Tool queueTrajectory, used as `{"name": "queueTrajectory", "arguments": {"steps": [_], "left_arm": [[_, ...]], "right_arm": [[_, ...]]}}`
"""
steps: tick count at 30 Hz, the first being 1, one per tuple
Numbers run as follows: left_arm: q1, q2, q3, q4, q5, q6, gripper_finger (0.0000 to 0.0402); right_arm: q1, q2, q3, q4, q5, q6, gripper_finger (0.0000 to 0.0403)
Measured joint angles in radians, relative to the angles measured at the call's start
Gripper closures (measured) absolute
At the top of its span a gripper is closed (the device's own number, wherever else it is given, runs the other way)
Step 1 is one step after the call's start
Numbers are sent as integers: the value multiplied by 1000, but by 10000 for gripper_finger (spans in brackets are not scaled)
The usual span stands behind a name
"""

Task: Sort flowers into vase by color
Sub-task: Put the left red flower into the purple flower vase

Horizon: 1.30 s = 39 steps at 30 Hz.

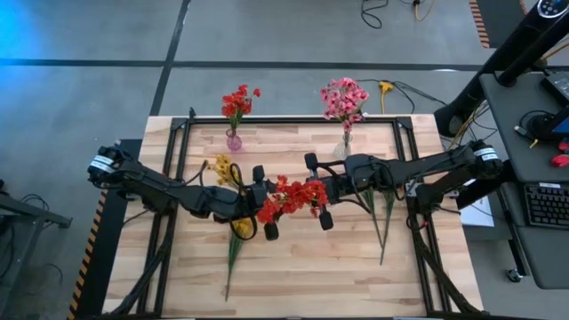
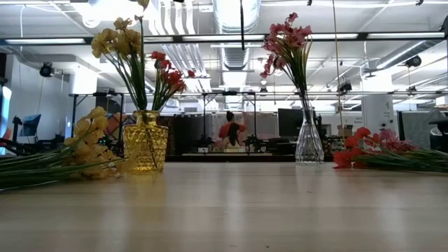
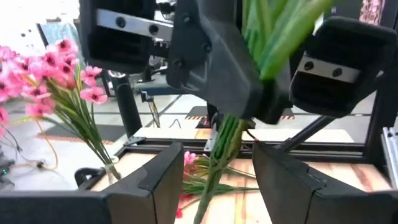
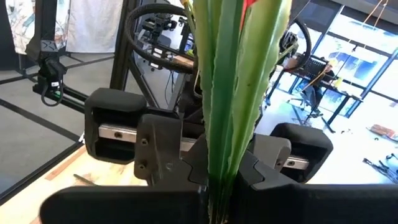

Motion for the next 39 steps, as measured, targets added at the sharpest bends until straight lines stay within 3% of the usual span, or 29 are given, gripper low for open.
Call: {"name": "queueTrajectory", "arguments": {"steps": [5, 12, 27, 39], "left_arm": [[1, 9, 0, 36, -2, 47, 265], [-1, 9, 2, 27, -23, 62, 387], [-1, -78, 3, -95, -27, 14, 397], [-2, -339, 3, -331, -66, 29, 399]], "right_arm": [[0, 3, 0, -5, 0, 1, 390], [-2, 3, 0, -10, 9, 5, 384], [0, -70, -1, -94, 36, 87, 213], [-2, -211, -1, -339, 253, 153, 188]]}}
